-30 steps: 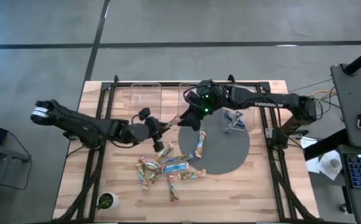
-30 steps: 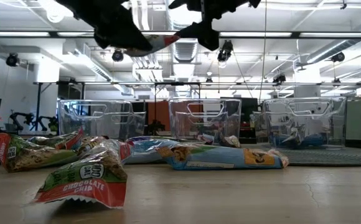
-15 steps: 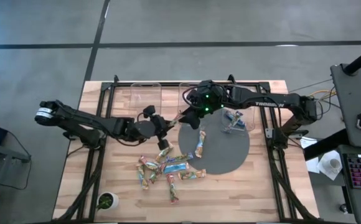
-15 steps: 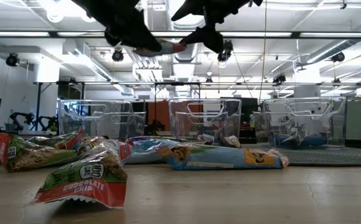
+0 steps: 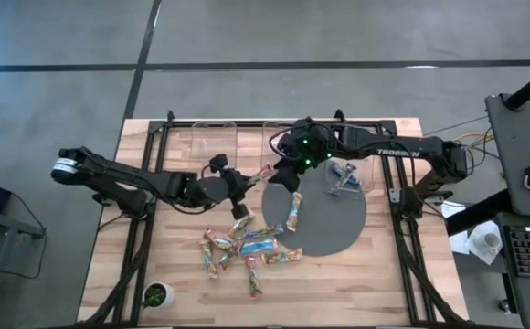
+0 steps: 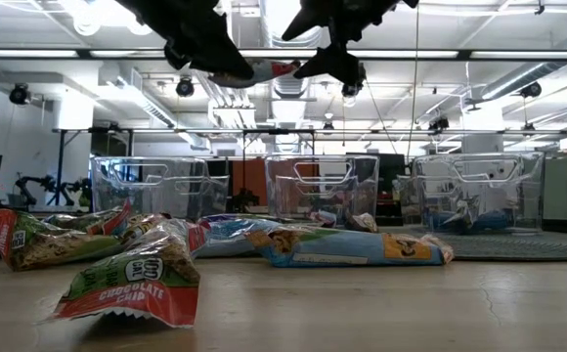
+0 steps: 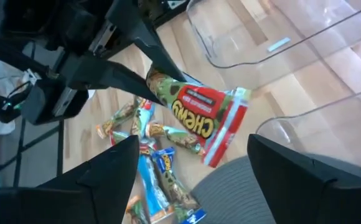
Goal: Pick and place Granola Bars by type
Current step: Put the red granola bar into the middle transparent bin
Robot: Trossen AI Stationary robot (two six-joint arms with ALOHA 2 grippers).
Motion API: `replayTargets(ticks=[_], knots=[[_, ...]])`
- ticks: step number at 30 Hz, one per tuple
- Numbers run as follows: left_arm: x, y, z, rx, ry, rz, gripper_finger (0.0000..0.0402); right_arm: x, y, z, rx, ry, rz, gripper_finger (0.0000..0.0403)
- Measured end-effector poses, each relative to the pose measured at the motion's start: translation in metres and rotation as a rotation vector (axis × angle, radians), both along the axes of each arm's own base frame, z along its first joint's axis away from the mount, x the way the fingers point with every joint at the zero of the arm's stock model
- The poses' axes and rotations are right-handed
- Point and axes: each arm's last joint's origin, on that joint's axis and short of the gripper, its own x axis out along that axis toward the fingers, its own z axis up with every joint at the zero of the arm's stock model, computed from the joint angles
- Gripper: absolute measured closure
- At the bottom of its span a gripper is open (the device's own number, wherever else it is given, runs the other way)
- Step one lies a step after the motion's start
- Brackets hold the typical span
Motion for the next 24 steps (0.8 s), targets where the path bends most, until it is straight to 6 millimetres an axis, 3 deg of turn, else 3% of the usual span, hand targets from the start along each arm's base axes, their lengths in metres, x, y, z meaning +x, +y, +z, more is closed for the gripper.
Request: replayTargets(ticks=[13,24], knots=[[0.001,-0.002,0.006,-0.003,-0.025,-0.006,0.0333,0.002,-0.019,-0.001,0.093,-0.09,0.034,0.0113],[0.004,-0.001,0.01,0.015,-0.066,-0.011,0.0333,0.005,-0.019,-0.006,0.105,-0.136,0.03,0.0138]])
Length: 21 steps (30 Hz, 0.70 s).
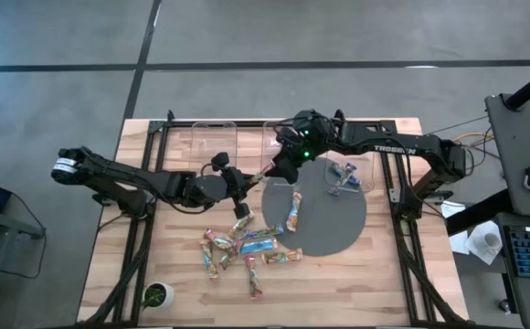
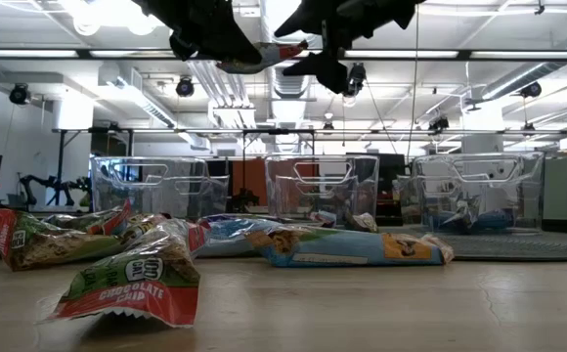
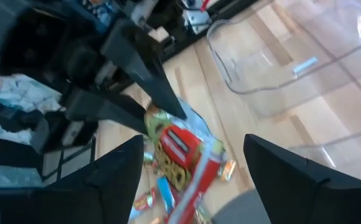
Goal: Pick and place Granola Bars by type
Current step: Put the red granola bar into the middle transparent bin
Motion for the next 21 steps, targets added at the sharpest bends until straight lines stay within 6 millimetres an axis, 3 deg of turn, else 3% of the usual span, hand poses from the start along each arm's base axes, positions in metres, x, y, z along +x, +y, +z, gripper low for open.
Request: replayTargets(ticks=[8,21], knots=[[0.0003,0.0007,-0.0001,-0.001,-0.002,0.003,0.0333,0.0013,0.0017,0.0002,0.018,-0.013,-0.001,0.0179],[0.0004,0.0024,-0.0004,-0.008,-0.008,0.016,0.0332,0.0009,0.0031,-0.0038,0.025,-0.001,0.003,0.0195]])
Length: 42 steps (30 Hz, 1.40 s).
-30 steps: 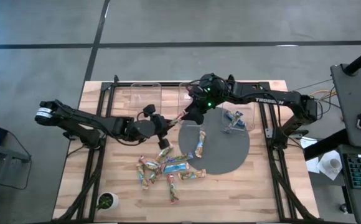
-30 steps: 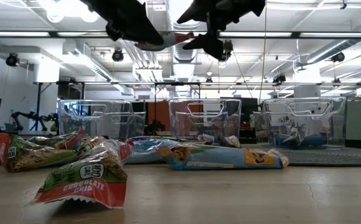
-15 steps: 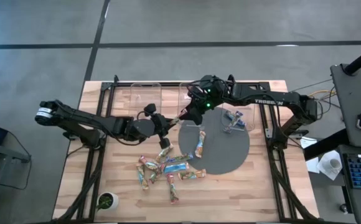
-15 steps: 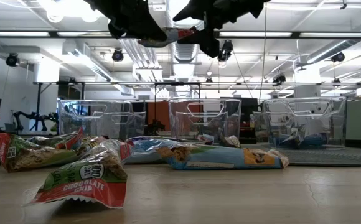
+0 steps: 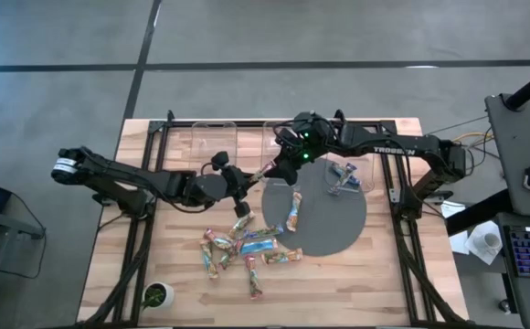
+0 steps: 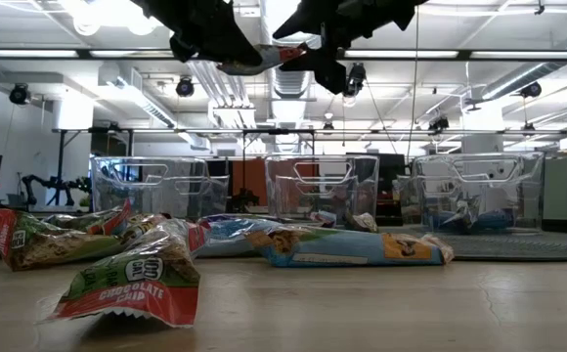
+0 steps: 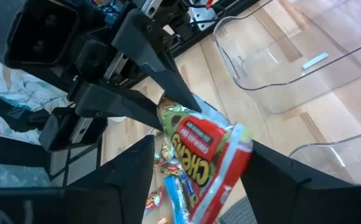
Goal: Pick and place Granola Bars by type
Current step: Put the red granola bar into the middle transparent bin
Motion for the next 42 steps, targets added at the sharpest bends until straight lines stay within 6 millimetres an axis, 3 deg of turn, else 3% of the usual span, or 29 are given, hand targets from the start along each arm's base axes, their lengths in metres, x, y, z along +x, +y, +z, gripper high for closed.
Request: replayTargets(ticks=[11,20,26,31,37,42], knots=[[0.0,0.001,-0.001,-0.051,-0.017,0.001,0.0306,0.0,-0.001,-0.001,-0.025,0.0,-0.002,0.0285],[-0.004,0.005,-0.007,-0.067,-0.02,0.15,0.0262,0.0,-0.001,-0.002,-0.04,0.004,-0.017,0.0346],[-0.01,0.006,-0.015,-0.1,0.043,0.213,0.0257,-0.008,-0.006,-0.009,-0.167,0.146,-0.196,0.0366],[-0.013,0.006,-0.021,-0.172,0.063,0.242,0.0257,-0.016,-0.02,-0.013,-0.283,0.245,-0.386,0.0369],[-0.013,0.004,-0.021,-0.24,0.053,0.217,0.0257,-0.022,-0.046,-0.014,-0.281,0.245,-0.496,0.0369],[-0.013,0.004,-0.022,-0.261,0.061,0.21,0.0257,-0.02,-0.068,-0.044,-0.143,0.318,-0.471,0.0368]])
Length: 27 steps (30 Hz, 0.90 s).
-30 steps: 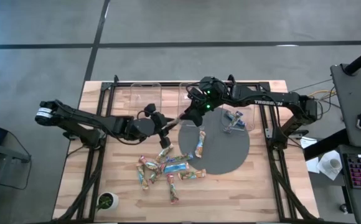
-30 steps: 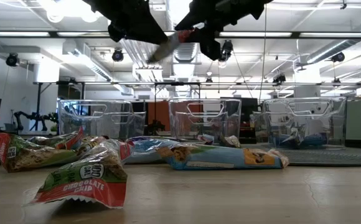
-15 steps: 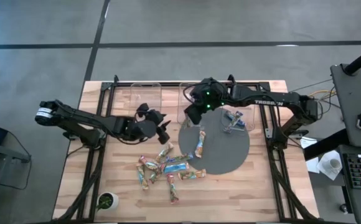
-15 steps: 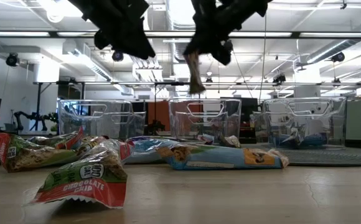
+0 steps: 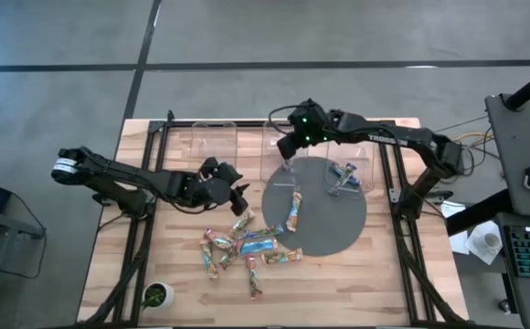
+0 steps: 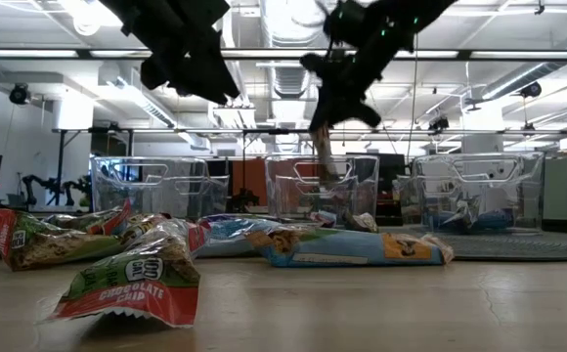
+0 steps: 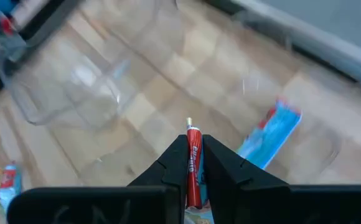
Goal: Pick and place Granola Bars by type
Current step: Put the red granola bar into the middle transparent bin
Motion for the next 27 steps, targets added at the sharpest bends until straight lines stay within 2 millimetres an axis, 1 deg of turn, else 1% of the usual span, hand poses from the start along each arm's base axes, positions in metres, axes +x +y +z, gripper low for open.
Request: replayTargets(ticks=[3,7,13,17,19,21,24,27], knots=[[-0.001,0.0,-0.001,0.0,0.017,0.002,0.0257,0.005,-0.003,-0.014,0.038,0.027,-0.003,0.0356],[-0.005,0.001,-0.006,-0.02,0.062,0.025,0.0257,0.009,-0.003,-0.026,0.056,0.055,0.0,0.0317],[-0.02,0.001,-0.019,-0.108,0.195,0.101,0.0257,0.011,0.003,-0.021,0.038,0.037,0.024,0.0238],[-0.026,-0.004,-0.023,-0.202,0.242,0.107,0.0257,0.013,0.009,-0.011,-0.026,-0.005,0.087,0.0197],[-0.026,-0.01,-0.024,-0.253,0.256,0.062,0.0257,0.014,0.014,-0.006,-0.06,-0.011,0.127,0.0185],[-0.028,-0.021,-0.025,-0.275,0.282,-0.018,0.0257,0.016,0.021,-0.003,-0.083,-0.012,0.169,0.0176],[-0.033,-0.041,-0.027,-0.221,0.34,-0.162,0.0257,0.019,0.029,-0.001,-0.103,-0.013,0.215,0.0169],[-0.045,-0.058,-0.034,-0.138,0.431,-0.265,0.0257,0.02,0.034,-0.002,-0.114,-0.008,0.241,0.0168]])
